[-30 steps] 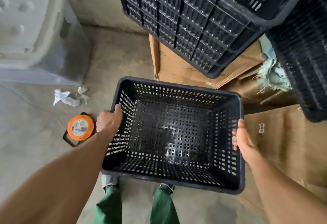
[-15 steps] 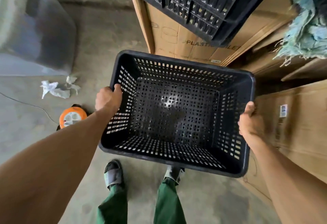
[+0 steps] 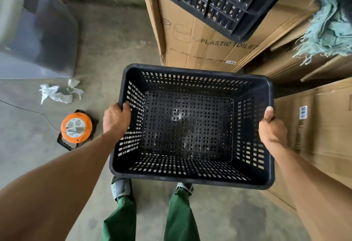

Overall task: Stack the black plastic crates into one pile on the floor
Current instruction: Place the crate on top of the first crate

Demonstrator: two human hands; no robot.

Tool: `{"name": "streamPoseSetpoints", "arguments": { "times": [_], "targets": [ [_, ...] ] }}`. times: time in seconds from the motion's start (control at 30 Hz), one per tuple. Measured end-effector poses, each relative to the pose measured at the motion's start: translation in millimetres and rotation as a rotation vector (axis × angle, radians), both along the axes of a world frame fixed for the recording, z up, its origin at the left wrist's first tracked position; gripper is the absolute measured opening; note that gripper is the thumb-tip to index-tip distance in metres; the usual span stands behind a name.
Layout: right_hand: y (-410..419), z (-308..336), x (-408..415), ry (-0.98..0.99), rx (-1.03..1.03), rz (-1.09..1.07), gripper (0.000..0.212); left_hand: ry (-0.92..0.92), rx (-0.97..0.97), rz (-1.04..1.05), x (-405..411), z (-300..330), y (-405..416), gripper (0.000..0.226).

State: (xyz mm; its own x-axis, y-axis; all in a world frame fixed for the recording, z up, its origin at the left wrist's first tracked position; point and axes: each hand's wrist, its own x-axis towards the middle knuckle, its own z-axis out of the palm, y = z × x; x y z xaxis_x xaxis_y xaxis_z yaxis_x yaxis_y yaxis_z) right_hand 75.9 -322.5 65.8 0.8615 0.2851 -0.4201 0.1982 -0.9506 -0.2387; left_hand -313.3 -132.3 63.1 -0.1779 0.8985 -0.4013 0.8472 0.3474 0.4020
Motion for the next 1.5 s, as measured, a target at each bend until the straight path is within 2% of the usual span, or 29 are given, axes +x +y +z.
{"name": "streamPoseSetpoints", "arguments": {
  "times": [0.23, 0.47, 0.7, 0.87, 1.0, 1.2, 1.37, 1.43, 1.5],
  "targets": [
    [10.0, -9.7, 0.1, -0.212, 0.033, 0.055, 0.088, 0.032, 0.085, 0.01, 8.5, -6.7, 13.2, 0.055],
    [8.6, -13.6, -1.9, -0.249, 0.064, 0.039, 0.088, 0.06, 0.121, -0.022, 10.7, -6.1, 11.2, 0.056],
    [8.2, -17.0, -3.9, -0.295, 0.144, 0.02, 0.078, 0.061, 0.135, -0.019, 7.9, -6.2, 14.5, 0.057],
    [8.6, -21.9, 1.5, -0.265, 0.131, 0.008, 0.086, 0.07, 0.142, -0.026, 13.9, -8.9, 8.3, 0.058],
    [7.1, -21.5, 1.6, -0.233, 0.136, 0.001, 0.083, 0.073, 0.171, -0.064, 11.4, -9.6, 8.3, 0.057],
    [6.4, -24.7, 1.3, -0.268, 0.1, 0.007, 0.088, 0.102, 0.181, -0.079, 11.2, -10.1, 10.1, 0.053],
    [6.7, -16.5, 0.2, -0.226, 0.038, 0.057, 0.08, 0.127, 0.166, -0.169, 8.6, -7.5, 5.1, 0.04],
    [1.1, -9.7, -5.1, -0.192, 0.041, 0.122, 0.067, 0.162, 0.253, -0.335, 4.9, -4.0, -0.5, 0.053],
    [-3.7, -3.9, -8.4, -0.236, 0.09, 0.243, 0.059, 0.245, 0.354, -0.551, 4.1, 2.2, -1.4, 0.07]
  ]
}}
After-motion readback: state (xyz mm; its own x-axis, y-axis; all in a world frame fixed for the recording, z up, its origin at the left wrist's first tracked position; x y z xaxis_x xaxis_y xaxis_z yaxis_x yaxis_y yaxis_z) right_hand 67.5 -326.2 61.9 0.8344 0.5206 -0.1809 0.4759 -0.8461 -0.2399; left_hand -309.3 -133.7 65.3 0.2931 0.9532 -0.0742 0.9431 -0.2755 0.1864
